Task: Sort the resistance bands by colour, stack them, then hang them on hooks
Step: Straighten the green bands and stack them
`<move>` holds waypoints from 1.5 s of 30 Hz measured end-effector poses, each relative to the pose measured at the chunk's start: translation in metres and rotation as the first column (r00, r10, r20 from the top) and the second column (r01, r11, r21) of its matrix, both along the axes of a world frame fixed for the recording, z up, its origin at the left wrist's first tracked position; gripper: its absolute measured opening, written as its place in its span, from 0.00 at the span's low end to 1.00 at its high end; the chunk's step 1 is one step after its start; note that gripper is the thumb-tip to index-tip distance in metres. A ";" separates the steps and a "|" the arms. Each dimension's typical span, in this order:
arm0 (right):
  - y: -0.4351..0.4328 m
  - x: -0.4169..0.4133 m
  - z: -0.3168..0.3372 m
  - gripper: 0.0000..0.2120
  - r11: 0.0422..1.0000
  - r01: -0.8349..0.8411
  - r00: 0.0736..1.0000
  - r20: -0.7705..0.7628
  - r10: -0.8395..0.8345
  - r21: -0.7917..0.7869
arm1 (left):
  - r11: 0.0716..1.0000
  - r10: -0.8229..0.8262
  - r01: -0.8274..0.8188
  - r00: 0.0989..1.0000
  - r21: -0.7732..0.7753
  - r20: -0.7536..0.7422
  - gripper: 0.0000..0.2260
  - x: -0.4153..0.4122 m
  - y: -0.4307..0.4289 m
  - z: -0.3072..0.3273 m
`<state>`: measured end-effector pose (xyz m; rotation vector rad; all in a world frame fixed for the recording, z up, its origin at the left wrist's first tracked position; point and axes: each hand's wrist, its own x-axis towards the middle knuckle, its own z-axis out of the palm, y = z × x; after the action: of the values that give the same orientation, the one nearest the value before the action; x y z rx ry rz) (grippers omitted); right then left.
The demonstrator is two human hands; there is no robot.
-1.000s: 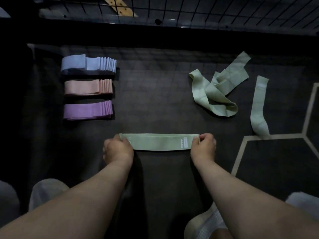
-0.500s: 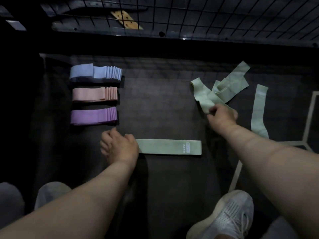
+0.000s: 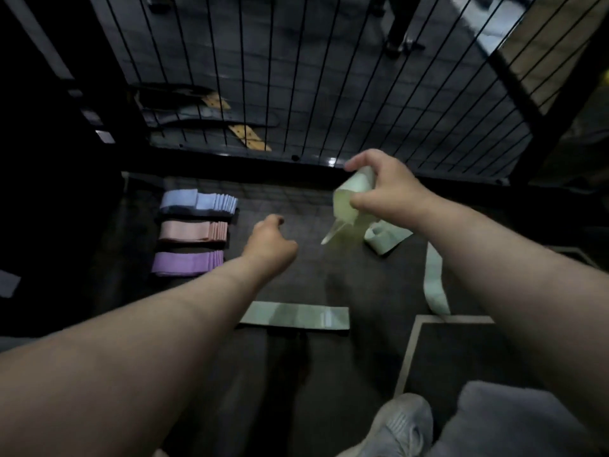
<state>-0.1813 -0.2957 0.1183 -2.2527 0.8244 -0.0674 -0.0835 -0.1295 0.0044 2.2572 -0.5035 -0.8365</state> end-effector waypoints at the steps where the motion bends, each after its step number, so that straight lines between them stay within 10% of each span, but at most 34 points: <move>1: 0.010 -0.003 0.024 0.21 0.999 -0.028 0.999 0.031 0.027 0.027 | 0.999 0.003 -0.005 0.999 -0.041 -0.036 0.30 0.001 0.003 0.012; 5: 0.049 -0.025 0.110 0.22 0.986 -0.133 0.978 0.175 0.113 0.105 | 0.986 -0.109 0.103 0.993 -0.132 -0.041 0.43 0.006 0.032 0.049; 9: 0.069 -0.049 0.160 0.21 0.977 -0.164 0.951 0.286 0.118 0.140 | 0.977 -0.153 0.147 0.988 -0.157 -0.026 0.08 0.013 0.059 0.080; 12: 0.079 -0.067 0.172 0.21 0.973 -0.111 0.938 0.345 0.035 0.204 | 0.959 -0.136 0.128 0.991 -0.253 -0.015 0.05 0.017 0.066 0.124; 19: 0.096 -0.078 0.145 0.20 0.995 -0.062 0.995 -0.075 0.068 0.073 | 0.855 -0.192 0.180 0.981 -0.487 0.025 0.09 0.006 0.064 0.222; 25: 0.131 -0.055 0.129 0.24 0.748 -0.025 0.936 0.278 -0.216 0.663 | 0.846 -0.317 0.460 0.841 -0.271 0.439 0.17 -0.024 0.066 0.220; 31: 0.123 -0.046 0.117 0.15 0.819 0.066 0.905 0.311 -0.290 0.570 | 0.832 -0.347 0.495 0.817 -0.250 0.461 0.15 -0.018 0.064 0.212; 37: 0.106 -0.044 0.131 0.10 0.885 0.018 0.889 0.398 -0.227 0.465 | 0.766 -0.461 0.590 0.782 -0.256 0.420 0.39 -0.004 0.065 0.200; 41: 0.096 -0.052 0.140 0.02 0.987 -0.118 0.930 0.336 0.147 -0.106 | 0.768 -0.411 0.508 0.858 -0.389 0.308 0.42 -0.010 0.059 0.204; 45: 0.091 -0.055 0.142 0.01 0.953 -0.222 0.891 0.355 0.284 -0.205 | 0.727 -0.353 0.333 0.932 -0.601 0.090 0.34 -0.008 0.052 0.205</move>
<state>-0.2361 -0.2044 0.2601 -2.3697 0.3211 -0.4490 -0.0913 -0.0776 0.2099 1.5644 -1.0408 -0.7418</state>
